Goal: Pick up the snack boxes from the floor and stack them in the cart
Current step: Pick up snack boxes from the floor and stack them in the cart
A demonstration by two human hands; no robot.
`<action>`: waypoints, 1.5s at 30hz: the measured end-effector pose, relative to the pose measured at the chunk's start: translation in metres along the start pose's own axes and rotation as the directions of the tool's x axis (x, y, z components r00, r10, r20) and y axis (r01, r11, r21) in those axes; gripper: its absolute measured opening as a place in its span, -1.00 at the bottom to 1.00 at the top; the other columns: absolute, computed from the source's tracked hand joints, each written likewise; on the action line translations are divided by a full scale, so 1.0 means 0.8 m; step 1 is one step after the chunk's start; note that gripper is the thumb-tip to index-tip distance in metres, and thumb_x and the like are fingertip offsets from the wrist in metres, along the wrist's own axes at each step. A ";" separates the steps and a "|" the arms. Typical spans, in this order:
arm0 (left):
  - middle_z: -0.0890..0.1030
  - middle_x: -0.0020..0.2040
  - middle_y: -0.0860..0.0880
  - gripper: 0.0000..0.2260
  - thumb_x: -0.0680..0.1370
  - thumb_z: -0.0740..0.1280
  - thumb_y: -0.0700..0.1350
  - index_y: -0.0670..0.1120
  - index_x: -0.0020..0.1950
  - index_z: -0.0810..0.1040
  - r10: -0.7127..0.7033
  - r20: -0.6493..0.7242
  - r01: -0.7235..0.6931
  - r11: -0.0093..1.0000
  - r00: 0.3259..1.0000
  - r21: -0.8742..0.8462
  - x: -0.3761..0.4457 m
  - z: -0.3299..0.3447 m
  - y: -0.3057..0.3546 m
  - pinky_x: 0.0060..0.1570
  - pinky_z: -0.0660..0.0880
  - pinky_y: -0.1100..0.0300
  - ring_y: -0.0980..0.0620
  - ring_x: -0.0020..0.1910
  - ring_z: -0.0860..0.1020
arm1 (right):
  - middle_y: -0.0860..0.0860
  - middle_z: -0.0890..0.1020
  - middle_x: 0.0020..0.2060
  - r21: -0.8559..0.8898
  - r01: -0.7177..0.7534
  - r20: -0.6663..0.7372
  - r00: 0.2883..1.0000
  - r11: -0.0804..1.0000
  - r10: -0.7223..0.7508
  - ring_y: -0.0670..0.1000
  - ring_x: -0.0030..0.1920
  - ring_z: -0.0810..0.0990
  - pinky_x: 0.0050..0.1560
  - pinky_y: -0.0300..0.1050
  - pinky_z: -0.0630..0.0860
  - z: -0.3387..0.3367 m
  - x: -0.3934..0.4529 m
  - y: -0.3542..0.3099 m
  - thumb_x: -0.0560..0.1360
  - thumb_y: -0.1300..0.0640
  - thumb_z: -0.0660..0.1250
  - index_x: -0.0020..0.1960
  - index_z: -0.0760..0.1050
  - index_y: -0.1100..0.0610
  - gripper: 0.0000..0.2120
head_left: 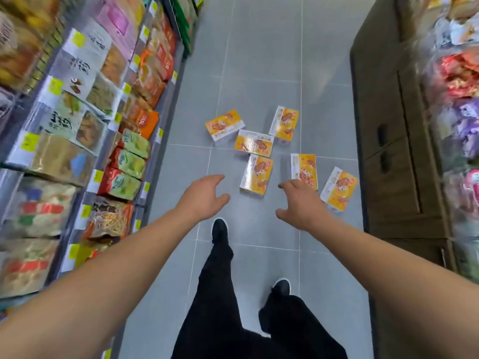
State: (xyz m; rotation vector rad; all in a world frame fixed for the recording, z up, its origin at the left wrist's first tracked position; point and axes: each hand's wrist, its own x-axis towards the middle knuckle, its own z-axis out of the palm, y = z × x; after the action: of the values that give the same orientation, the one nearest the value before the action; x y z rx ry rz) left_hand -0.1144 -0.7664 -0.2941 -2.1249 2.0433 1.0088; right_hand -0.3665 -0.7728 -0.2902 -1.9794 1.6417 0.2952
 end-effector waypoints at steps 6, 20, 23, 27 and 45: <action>0.36 0.49 -0.07 -0.50 0.59 0.27 0.01 -0.08 0.51 0.31 0.019 0.079 -0.018 1.000 0.997 -0.015 0.167 0.011 -0.054 0.39 0.22 0.15 -0.07 0.45 0.33 | 0.06 0.36 0.42 0.073 -0.106 0.032 0.994 0.992 0.104 0.15 0.37 0.36 0.33 0.01 0.36 0.035 0.151 -0.004 0.47 -0.04 0.39 0.48 0.28 0.09 -0.35; 0.36 0.49 -0.04 -0.46 0.57 0.29 0.03 -0.03 0.53 0.28 -0.065 0.221 0.093 0.989 0.973 -0.118 0.526 0.319 -0.197 0.38 0.31 0.11 -0.08 0.40 0.40 | 0.11 0.34 0.42 0.382 -0.285 0.097 0.958 0.879 0.269 0.16 0.39 0.37 0.32 0.00 0.34 0.372 0.505 0.143 0.43 0.01 0.47 0.53 0.17 0.13 -0.21; 0.34 0.50 -0.02 -0.46 0.57 0.29 0.02 -0.03 0.53 0.26 -0.054 0.223 0.085 0.988 0.973 -0.132 0.589 0.384 -0.224 0.37 0.31 0.12 -0.07 0.41 0.40 | 0.11 0.37 0.39 0.504 -0.317 0.048 0.939 0.803 0.340 0.13 0.36 0.41 0.26 -0.02 0.37 0.438 0.573 0.179 0.41 0.00 0.49 0.53 0.18 0.12 -0.19; 0.35 0.49 0.01 -0.44 0.55 0.31 0.05 -0.01 0.53 0.26 -0.057 0.248 0.108 0.974 0.967 -0.198 0.656 0.462 -0.254 0.36 0.33 0.10 -0.04 0.39 0.41 | 0.06 0.41 0.28 0.666 -0.375 0.029 0.877 0.645 0.480 0.08 0.27 0.45 0.09 -0.10 0.34 0.509 0.636 0.220 0.38 0.02 0.51 0.45 0.19 0.12 -0.23; 0.64 0.14 0.14 -0.64 0.57 0.36 -0.12 0.21 0.29 0.47 -0.016 0.453 0.380 0.573 0.891 -0.727 0.554 0.401 -0.191 -0.10 0.64 0.05 0.07 0.07 0.65 | -0.25 0.60 -0.11 0.807 -0.420 0.174 0.841 0.416 0.512 -0.09 -0.03 0.59 -0.01 -0.11 0.50 0.427 0.530 0.188 0.45 -0.26 0.35 -0.06 0.51 -0.17 -0.80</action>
State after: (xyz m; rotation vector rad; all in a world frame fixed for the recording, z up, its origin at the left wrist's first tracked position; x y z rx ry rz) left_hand -0.1434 -0.9957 -0.8130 -2.0633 1.1628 2.4259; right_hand -0.3539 -0.9608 -0.8225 -0.7889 1.8804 -0.3652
